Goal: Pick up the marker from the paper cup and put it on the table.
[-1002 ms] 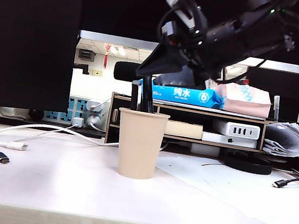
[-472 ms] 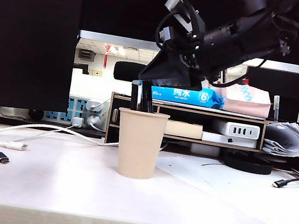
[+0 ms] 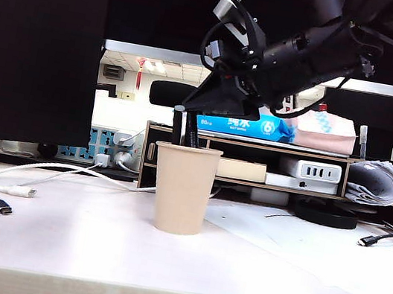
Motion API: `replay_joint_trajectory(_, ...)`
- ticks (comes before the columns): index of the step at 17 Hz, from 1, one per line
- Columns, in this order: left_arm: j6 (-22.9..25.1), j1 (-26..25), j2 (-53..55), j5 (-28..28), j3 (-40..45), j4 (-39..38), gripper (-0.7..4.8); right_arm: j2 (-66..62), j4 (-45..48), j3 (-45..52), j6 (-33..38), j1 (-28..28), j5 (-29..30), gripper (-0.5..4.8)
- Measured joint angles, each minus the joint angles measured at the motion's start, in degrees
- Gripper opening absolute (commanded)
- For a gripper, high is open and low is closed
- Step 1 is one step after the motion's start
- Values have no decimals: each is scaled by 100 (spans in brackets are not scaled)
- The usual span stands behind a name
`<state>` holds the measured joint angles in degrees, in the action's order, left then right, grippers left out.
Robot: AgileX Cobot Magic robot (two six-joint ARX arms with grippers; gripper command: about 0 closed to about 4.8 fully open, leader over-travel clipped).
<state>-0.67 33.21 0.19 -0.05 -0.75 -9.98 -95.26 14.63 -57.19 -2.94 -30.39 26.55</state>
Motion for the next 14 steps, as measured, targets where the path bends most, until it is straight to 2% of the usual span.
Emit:
replay_joint_trajectory(7, 0, 2, 0, 0, 0, 0, -5, 151, -11, 0, 35, 0, 0, 17)
replay_joint_trajectory(14, 0, 2, 0, 0, 0, 0, -5, 1287, 7, -4, 35, 7, -109, 17)
